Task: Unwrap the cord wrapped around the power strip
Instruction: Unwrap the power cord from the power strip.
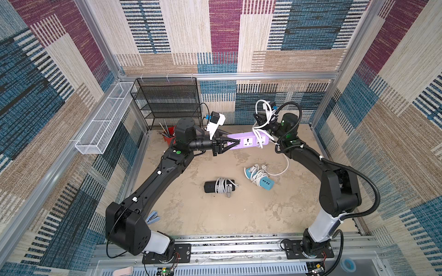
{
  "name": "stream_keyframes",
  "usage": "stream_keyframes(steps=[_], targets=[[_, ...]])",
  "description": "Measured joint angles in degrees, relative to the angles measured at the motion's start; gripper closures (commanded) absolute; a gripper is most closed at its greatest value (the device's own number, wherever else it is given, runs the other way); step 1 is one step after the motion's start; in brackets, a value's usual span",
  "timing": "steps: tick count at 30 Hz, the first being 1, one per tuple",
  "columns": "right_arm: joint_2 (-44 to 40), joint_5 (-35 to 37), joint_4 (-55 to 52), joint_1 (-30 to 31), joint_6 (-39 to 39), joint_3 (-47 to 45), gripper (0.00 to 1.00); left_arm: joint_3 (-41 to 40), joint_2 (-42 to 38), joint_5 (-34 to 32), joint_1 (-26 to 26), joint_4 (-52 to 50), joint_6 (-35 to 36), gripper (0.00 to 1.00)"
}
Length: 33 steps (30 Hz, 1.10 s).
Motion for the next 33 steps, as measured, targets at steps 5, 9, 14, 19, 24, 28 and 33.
stream_keyframes(steps=[5, 9, 14, 19, 24, 28, 33], targets=[[-7.28, 1.51, -1.40, -1.64, -0.96, -1.60, 1.00, 1.49, 0.81, -3.82, -0.09, -7.13, 5.99, 1.00], [-12.68, 3.39, -2.19, -2.80, -2.19, -4.26, 1.00, 2.51, 1.03, -9.31, -0.13, -11.61, 8.79, 1.00], [-16.50, 6.64, -4.28, -3.69, -3.28, -7.58, 1.00, 2.05, -0.13, -19.63, -0.09, -13.97, 11.98, 1.00], [-17.16, 9.86, -6.60, -3.93, -3.91, -12.33, 1.00, -1.42, -3.82, -30.77, 0.13, -12.20, 13.70, 1.00], [-16.85, 11.96, -9.57, -3.93, -4.07, -16.74, 1.00, -6.25, -8.52, -41.00, 1.20, -7.76, 14.08, 1.00], [-15.21, 13.18, -11.54, -3.82, -3.96, -18.21, 1.00, -8.98, -11.30, -45.24, 2.58, -2.99, 13.99, 1.00], [-10.84, 14.84, -14.67, -3.54, -3.63, -17.73, 1.00, -11.96, -13.86, -49.86, 3.87, 1.68, 13.62, 1.00]])
